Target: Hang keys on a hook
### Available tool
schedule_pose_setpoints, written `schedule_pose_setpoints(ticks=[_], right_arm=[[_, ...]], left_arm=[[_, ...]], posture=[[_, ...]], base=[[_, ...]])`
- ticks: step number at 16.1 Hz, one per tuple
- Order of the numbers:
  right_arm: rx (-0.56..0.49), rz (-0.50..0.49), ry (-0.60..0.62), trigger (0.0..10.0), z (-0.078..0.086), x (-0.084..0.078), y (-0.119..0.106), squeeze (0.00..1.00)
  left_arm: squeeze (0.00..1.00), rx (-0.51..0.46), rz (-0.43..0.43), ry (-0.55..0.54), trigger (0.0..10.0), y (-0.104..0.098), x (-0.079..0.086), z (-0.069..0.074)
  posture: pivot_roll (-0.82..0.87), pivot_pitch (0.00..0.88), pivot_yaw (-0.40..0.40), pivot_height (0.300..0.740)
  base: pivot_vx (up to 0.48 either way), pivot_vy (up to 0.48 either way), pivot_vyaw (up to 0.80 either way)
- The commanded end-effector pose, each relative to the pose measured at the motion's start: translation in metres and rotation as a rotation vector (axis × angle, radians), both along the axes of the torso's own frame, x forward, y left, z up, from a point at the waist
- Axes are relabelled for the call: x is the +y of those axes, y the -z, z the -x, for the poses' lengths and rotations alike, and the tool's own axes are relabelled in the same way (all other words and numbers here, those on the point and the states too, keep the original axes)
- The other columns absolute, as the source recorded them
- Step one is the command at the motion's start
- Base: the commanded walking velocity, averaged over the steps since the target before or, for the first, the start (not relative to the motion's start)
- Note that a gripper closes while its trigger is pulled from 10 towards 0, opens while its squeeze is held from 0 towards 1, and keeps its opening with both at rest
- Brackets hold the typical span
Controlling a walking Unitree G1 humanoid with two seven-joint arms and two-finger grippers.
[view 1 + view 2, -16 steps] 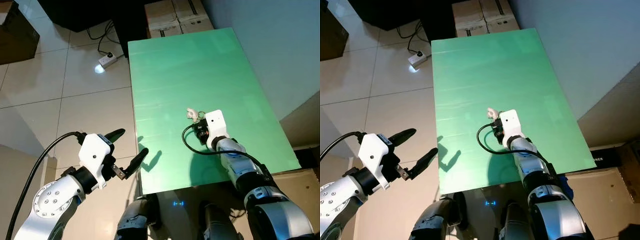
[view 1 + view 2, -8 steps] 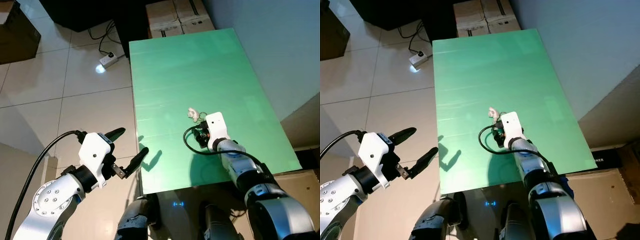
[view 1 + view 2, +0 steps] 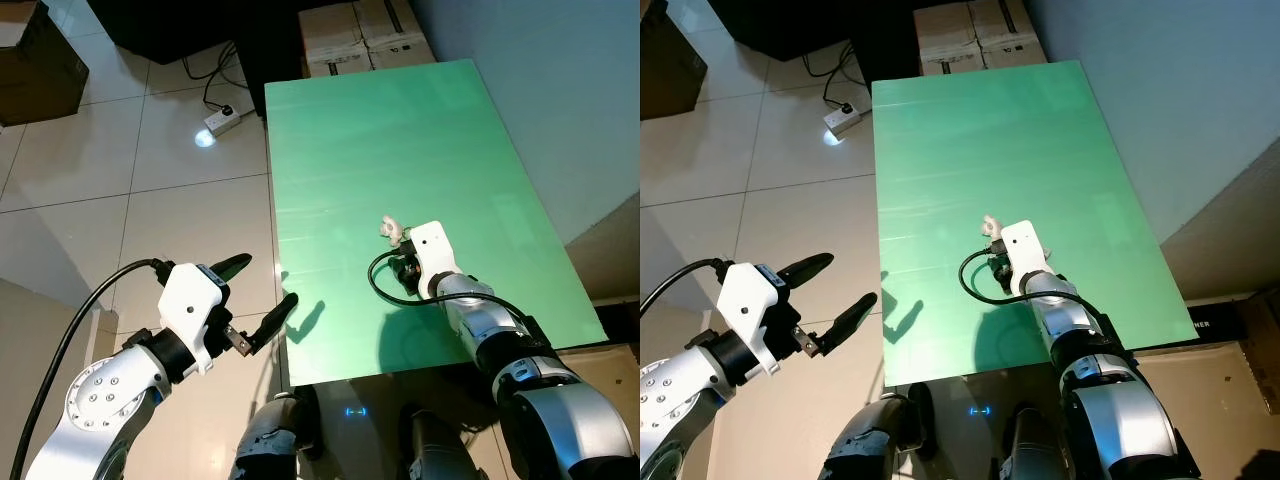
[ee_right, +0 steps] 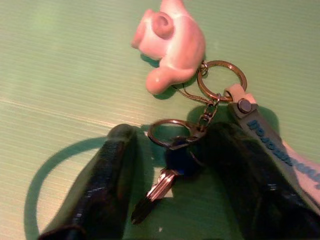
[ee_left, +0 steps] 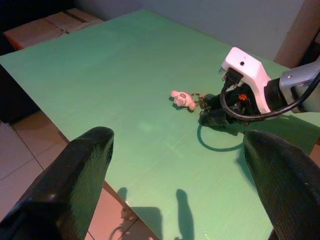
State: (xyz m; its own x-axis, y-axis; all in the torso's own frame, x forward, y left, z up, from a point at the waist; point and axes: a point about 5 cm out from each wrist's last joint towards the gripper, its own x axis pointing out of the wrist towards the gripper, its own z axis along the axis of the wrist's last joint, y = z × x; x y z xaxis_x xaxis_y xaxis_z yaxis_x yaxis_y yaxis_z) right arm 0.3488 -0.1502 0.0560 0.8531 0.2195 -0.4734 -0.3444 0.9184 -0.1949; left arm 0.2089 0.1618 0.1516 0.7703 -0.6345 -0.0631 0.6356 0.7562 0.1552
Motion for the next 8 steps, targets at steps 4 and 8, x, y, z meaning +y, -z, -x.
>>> schedule_pose_setpoints(ticks=[4,8], right_arm=[[0.108,0.025,0.001,0.0,0.0148,-0.0049,0.0216,0.0],[0.106,0.02,0.002,0.0,0.0166,-0.0053,0.0234,0.0]], left_arm=[[0.0,0.018,-0.02,0.001,10.0,0.0037,0.0035,0.0012],[0.0,0.018,-0.021,0.001,10.0,0.0039,0.0031,0.0013]], posture=[[0.11,0.28,0.11,0.74],[0.11,0.281,0.111,0.74]], base=[[0.0,0.0,0.0],[0.0,0.0,0.0]])
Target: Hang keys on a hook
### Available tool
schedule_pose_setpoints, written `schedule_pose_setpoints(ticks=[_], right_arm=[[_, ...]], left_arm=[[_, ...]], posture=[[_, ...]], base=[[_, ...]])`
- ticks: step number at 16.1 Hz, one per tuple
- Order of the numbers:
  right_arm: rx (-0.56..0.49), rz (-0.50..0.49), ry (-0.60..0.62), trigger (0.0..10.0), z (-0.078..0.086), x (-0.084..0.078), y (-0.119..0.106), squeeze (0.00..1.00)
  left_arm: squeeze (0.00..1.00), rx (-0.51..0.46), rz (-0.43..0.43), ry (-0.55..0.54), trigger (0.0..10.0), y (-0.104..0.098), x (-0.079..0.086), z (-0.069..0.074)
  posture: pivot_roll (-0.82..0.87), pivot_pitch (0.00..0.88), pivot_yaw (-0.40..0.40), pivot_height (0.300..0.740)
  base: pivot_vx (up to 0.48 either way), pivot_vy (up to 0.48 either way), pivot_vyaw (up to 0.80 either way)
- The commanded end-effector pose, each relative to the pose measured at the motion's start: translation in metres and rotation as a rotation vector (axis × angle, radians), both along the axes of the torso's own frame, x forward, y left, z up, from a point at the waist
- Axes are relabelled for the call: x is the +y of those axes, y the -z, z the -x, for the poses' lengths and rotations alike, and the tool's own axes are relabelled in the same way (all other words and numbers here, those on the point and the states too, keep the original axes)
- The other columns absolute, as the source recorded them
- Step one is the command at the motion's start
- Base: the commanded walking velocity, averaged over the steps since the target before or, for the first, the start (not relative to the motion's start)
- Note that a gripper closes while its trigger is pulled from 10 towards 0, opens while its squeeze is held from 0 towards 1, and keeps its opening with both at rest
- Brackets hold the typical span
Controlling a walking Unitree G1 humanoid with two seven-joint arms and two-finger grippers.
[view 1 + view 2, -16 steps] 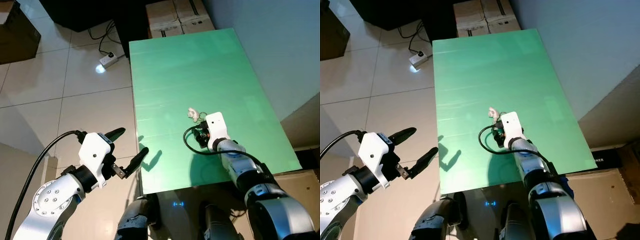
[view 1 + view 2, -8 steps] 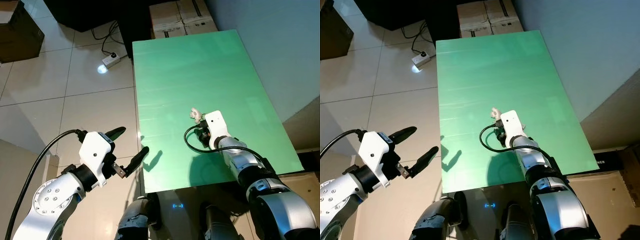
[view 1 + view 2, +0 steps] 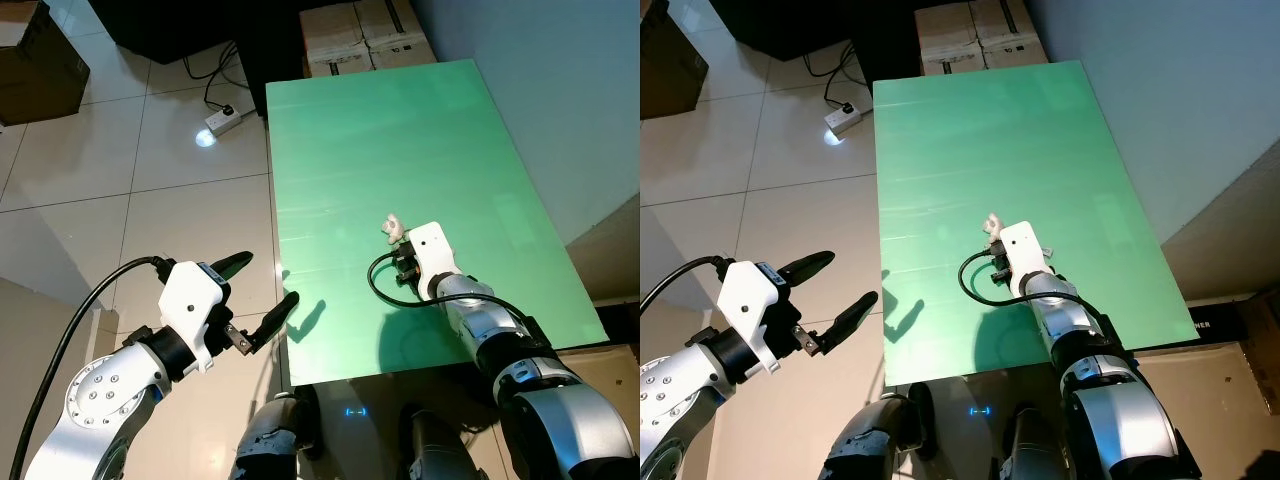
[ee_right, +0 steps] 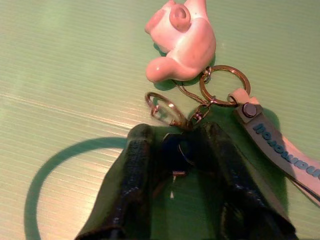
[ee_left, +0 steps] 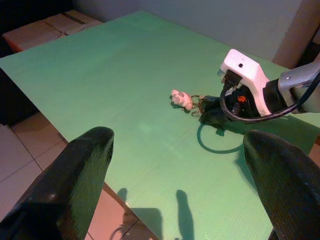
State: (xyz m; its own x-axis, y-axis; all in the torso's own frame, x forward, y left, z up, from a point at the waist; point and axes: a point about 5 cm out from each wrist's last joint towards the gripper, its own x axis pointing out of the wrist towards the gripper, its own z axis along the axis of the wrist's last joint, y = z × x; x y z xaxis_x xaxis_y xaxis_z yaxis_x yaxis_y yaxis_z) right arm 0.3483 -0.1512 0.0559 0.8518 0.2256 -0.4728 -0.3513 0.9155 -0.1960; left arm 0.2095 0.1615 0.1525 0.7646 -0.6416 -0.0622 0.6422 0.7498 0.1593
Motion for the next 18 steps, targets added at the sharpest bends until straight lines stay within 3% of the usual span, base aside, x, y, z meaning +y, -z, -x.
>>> schedule_pose_setpoints(ticks=[1,11,15,18], right_arm=[[0.104,0.019,0.011,0.0,0.017,-0.005,0.024,0.0],[0.036,-0.009,0.059,0.0,0.023,-0.004,0.02,0.0],[0.033,-0.046,0.025,0.0,0.043,0.008,0.021,0.0],[0.051,-0.037,0.0,0.0,0.069,0.018,0.017,0.0]], left_arm=[[0.0,0.021,-0.018,-0.007,10.0,0.005,0.003,0.002],[0.0,0.019,-0.018,-0.01,10.0,0.004,0.003,0.002],[0.0,0.019,-0.021,-0.005,10.0,0.003,0.003,0.001],[0.0,0.017,-0.024,-0.006,10.0,0.003,0.004,0.002]], posture=[[0.11,0.283,0.114,0.74],[0.11,0.286,0.115,0.74],[0.11,0.285,0.12,0.74],[0.11,0.279,0.115,0.74]], base=[[0.0,0.0,0.0],[0.0,0.0,0.0],[0.0,0.0,0.0],[0.0,0.0,0.0]])
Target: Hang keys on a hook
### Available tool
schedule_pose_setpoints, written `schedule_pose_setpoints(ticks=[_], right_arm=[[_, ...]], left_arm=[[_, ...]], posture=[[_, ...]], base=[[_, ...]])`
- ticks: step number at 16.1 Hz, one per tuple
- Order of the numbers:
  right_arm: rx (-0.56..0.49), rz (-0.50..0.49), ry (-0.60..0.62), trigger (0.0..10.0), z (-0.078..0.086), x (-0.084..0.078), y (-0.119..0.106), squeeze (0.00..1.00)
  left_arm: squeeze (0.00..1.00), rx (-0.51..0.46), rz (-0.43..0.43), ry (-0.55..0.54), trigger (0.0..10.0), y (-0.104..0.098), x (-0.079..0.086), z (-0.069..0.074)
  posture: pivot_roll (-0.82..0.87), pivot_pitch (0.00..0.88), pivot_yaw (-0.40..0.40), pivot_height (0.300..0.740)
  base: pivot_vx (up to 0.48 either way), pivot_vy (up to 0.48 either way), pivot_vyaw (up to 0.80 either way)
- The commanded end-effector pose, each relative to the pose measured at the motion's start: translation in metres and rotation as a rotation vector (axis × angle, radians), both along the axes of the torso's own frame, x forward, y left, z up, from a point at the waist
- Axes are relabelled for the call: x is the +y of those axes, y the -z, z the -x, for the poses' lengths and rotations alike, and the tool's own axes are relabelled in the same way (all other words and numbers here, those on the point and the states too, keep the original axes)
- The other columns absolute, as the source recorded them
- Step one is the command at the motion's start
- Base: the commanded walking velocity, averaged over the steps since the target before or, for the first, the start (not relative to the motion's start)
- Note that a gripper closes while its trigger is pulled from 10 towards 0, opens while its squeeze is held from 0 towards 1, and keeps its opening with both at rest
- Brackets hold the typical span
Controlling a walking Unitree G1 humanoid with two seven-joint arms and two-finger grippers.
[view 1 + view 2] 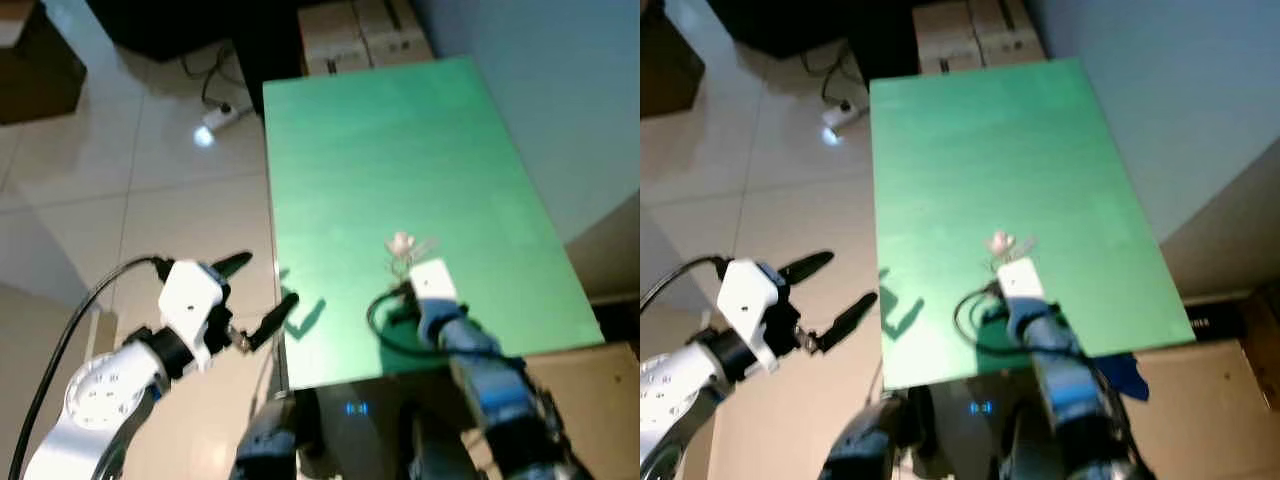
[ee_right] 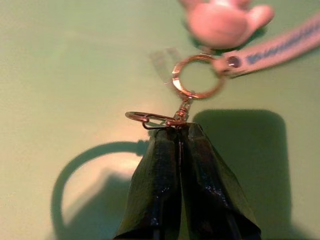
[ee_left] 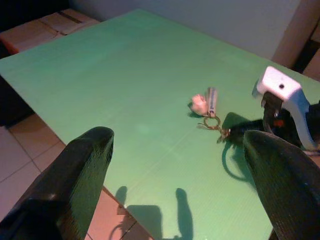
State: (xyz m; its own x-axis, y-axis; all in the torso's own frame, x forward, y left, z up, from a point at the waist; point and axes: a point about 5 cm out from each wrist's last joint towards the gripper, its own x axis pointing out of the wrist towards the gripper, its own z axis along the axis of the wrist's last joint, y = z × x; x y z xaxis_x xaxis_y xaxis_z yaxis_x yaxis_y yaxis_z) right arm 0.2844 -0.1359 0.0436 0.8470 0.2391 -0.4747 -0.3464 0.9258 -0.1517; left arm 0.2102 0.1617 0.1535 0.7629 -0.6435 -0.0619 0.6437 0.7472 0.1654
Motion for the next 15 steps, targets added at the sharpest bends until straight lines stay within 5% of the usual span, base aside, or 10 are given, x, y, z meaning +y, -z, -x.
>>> schedule_pose_setpoints(ticks=[1,7,8,15], right_arm=[[0.038,0.017,-0.007,0.0,0.008,0.003,0.004,0.0],[0.066,0.101,0.076,0.0,0.028,-0.004,-0.001,0.0],[0.079,0.144,0.092,10.0,0.03,-0.011,-0.001,1.0],[0.013,0.09,0.1,10.0,0.025,-0.006,-0.018,1.0]], left_arm=[[0.0,0.02,-0.019,-0.01,10.0,0.004,0.004,0.003],[0.0,0.02,-0.019,-0.009,10.0,0.004,0.005,0.005],[0.0,0.021,-0.02,-0.007,10.0,0.004,0.005,0.005],[0.0,0.022,-0.025,-0.001,10.0,0.005,0.004,0.005]], posture=[[0.11,0.277,0.113,0.74],[0.11,0.271,0.112,0.74],[0.11,0.268,0.113,0.74],[0.12,0.268,0.118,0.74]], base=[[0.0,0.0,0.0],[0.0,0.0,0.0],[0.0,0.0,0.0],[0.0,0.0,0.0]])
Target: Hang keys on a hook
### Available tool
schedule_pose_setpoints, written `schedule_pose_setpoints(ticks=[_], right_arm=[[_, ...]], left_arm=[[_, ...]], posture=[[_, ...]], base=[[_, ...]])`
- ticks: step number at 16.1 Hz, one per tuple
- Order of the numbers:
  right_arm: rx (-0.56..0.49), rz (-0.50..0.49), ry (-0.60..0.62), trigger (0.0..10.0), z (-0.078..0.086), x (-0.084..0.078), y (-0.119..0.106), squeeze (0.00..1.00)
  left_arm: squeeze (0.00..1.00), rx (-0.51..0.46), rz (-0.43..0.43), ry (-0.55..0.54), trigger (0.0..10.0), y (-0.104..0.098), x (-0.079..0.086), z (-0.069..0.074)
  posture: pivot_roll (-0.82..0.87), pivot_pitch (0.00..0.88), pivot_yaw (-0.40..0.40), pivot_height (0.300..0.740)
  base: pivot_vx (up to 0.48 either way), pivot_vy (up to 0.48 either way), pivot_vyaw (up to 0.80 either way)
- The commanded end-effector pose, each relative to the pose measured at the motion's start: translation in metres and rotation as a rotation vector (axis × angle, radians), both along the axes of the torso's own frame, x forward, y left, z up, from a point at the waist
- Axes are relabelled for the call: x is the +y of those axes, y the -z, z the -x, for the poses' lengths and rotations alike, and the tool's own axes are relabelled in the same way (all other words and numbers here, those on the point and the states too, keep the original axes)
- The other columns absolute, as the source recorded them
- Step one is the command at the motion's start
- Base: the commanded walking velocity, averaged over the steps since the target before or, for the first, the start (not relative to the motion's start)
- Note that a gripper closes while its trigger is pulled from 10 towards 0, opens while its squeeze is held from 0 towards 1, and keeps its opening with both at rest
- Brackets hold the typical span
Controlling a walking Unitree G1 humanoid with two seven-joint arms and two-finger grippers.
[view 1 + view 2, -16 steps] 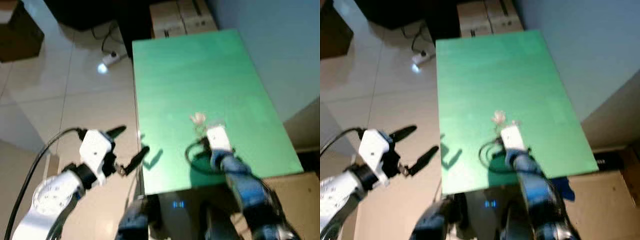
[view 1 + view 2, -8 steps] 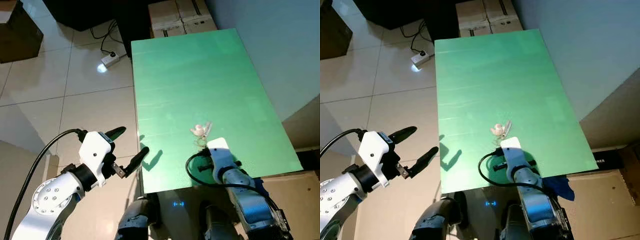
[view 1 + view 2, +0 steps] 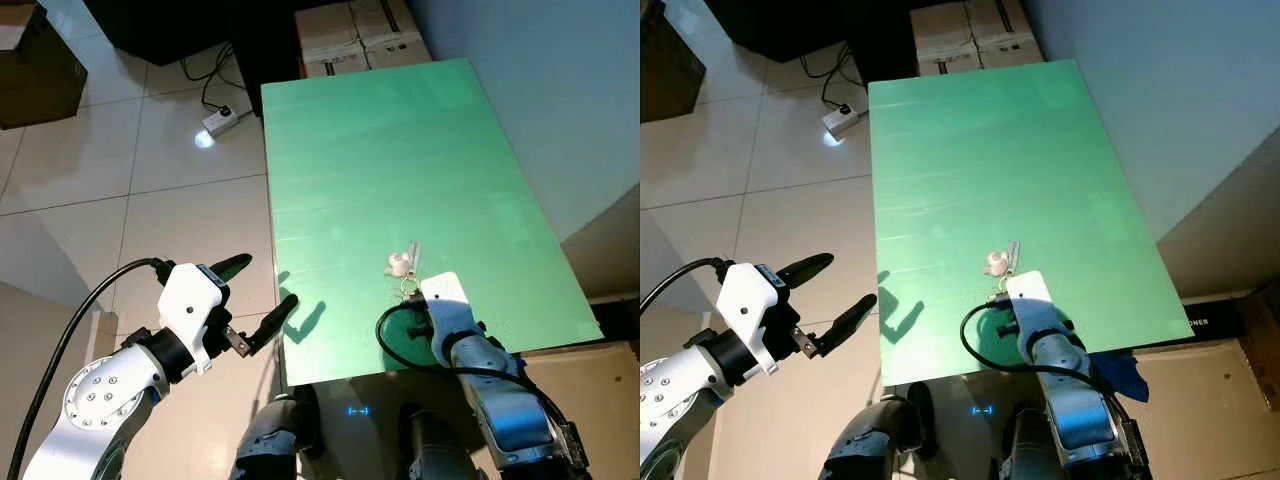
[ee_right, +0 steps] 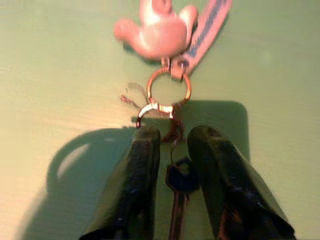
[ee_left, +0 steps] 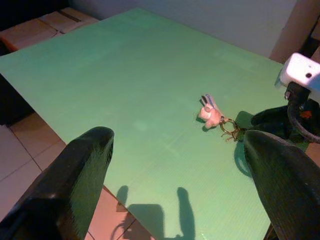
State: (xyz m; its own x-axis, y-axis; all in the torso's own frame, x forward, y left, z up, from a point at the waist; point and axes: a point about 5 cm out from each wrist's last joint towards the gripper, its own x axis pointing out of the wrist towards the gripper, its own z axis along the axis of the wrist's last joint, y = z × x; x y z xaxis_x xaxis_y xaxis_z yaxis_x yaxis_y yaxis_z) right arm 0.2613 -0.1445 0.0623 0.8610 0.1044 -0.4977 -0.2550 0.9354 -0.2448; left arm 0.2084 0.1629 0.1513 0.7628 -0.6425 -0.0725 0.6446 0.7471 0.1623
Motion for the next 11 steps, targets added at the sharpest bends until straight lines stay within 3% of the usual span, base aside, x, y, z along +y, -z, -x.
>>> schedule_pose_setpoints(ticks=[1,4,7,11], right_arm=[[0.006,-0.009,0.001,10.0,0.002,0.003,0.0,1.0],[-0.012,-0.011,0.005,10.0,0.001,0.002,-0.001,1.0],[-0.074,-0.081,-0.079,10.0,-0.006,0.013,-0.006,1.0],[-0.048,0.031,-0.112,10.0,-0.02,0.006,0.002,1.0]], left_arm=[[0.0,0.012,-0.021,0.0,10.0,0.003,0.003,0.002],[0.0,0.013,-0.021,-0.001,10.0,0.003,0.004,0.002],[0.0,0.012,-0.022,0.001,10.0,0.003,0.004,0.0],[0.0,0.01,-0.025,0.005,10.0,0.001,0.004,-0.001]], posture=[[0.12,0.269,0.118,0.74],[0.12,0.272,0.119,0.74],[0.12,0.276,0.126,0.74],[0.12,0.279,0.129,0.74]], base=[[0.0,0.0,0.0],[0.0,0.0,0.0],[0.0,0.0,0.0],[0.0,0.0,0.0]])
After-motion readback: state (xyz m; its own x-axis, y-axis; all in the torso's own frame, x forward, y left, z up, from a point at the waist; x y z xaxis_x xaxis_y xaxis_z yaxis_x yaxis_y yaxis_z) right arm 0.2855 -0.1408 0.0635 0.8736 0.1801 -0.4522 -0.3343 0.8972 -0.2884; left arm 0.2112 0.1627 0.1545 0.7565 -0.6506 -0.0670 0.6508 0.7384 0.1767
